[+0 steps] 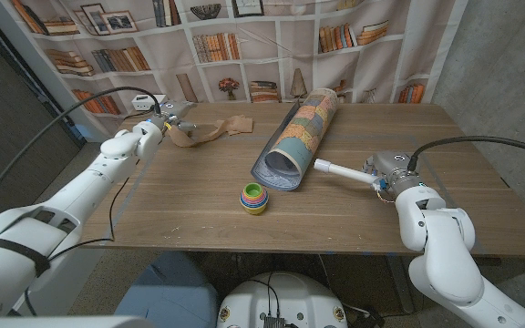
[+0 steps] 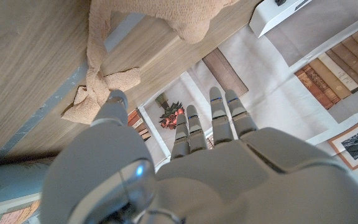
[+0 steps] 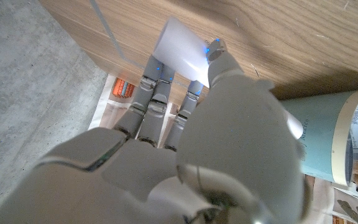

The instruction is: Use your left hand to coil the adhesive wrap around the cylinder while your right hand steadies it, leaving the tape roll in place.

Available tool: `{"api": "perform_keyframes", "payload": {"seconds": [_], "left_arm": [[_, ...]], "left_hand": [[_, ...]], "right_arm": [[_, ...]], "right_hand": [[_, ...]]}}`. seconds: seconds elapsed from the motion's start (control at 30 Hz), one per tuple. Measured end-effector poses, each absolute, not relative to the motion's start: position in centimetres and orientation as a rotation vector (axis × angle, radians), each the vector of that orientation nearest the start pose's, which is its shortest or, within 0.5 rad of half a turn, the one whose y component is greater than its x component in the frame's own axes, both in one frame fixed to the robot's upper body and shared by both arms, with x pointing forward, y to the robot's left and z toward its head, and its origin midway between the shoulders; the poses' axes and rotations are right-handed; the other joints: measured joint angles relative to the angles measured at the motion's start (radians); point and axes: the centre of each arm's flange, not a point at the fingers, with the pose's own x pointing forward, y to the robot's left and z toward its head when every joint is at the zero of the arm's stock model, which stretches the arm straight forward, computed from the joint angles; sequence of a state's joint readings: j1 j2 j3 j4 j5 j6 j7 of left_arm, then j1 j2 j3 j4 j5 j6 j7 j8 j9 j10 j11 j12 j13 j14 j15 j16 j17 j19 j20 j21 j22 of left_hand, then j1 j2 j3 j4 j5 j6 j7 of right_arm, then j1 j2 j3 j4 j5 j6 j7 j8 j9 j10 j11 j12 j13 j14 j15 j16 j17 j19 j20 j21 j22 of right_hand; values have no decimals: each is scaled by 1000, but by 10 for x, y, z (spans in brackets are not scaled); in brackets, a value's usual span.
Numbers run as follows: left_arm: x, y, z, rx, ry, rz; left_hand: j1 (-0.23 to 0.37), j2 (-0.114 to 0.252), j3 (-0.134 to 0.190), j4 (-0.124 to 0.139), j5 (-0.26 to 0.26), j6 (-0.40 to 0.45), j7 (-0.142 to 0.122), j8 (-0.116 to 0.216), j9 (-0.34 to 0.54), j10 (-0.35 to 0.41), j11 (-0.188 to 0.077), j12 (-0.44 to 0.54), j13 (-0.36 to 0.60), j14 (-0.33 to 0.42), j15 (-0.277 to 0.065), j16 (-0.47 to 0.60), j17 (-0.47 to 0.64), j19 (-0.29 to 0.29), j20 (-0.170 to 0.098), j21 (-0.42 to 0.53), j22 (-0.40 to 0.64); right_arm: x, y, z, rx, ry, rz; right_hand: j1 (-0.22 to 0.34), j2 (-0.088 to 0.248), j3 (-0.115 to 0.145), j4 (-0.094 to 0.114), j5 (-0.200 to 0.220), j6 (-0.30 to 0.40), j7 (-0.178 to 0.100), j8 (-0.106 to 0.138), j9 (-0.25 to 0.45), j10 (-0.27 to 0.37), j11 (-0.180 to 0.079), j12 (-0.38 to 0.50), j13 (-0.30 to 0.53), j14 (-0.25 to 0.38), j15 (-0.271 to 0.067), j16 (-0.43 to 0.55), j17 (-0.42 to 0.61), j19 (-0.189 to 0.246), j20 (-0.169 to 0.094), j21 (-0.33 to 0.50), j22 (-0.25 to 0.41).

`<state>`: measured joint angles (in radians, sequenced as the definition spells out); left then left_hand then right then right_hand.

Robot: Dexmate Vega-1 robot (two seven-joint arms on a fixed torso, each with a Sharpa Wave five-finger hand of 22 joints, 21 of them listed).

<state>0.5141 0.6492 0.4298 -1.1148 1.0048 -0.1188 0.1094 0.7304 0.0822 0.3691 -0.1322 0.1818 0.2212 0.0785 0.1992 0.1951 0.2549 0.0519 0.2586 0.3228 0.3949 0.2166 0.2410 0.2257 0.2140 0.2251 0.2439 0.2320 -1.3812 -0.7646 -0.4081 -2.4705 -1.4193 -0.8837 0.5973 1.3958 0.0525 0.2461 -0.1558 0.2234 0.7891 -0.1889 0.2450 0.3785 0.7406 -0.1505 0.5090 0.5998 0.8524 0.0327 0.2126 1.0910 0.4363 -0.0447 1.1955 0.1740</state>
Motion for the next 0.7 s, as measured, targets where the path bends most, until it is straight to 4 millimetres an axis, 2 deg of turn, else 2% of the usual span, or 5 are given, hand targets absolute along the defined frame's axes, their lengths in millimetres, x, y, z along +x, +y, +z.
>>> {"api": "perform_keyframes", "payload": {"seconds": [0.07, 0.5, 0.7], "left_arm": [[683, 367, 86, 1741, -528, 343], [683, 365, 79, 1706, -514, 357], [684, 367, 78, 1687, -498, 364]], "left_hand": [[0, 0, 0, 0, 0, -2, 2, 0, 0, 0, 0, 0, 0, 0, 0, 0, 0, 0, 0, 0, -4], [-11, 1, -4, 4, 0, -16, 16, 0, 0, -18, 18, 0, 5, -6, 5, 0, 0, -11, 0, -4, -9], [-19, 8, -8, 0, 0, -22, 15, 0, 0, -18, 18, 0, 5, -6, 5, 0, -2, 30, -4, 11, -6]], "right_arm": [[419, -237, -42, -1580, -144, -341], [420, -239, -43, -1570, -139, -339], [421, -239, -42, -1577, -142, -338]], "right_hand": [[-1, 1, 0, 0, 0, 0, 0, -6, 0, 0, 0, -1, 0, 0, 0, -1, 1, 0, 0, 4, 0], [-3, 3, 0, 0, 0, 0, 0, -7, 0, 0, 0, -4, 1, 0, 0, -5, 1, 0, 0, 4, 1], [-3, 3, 0, 0, 0, 2, -2, -7, 0, 0, 0, -7, 1, 0, 0, 0, 1, 0, 0, 12, 1]]}}
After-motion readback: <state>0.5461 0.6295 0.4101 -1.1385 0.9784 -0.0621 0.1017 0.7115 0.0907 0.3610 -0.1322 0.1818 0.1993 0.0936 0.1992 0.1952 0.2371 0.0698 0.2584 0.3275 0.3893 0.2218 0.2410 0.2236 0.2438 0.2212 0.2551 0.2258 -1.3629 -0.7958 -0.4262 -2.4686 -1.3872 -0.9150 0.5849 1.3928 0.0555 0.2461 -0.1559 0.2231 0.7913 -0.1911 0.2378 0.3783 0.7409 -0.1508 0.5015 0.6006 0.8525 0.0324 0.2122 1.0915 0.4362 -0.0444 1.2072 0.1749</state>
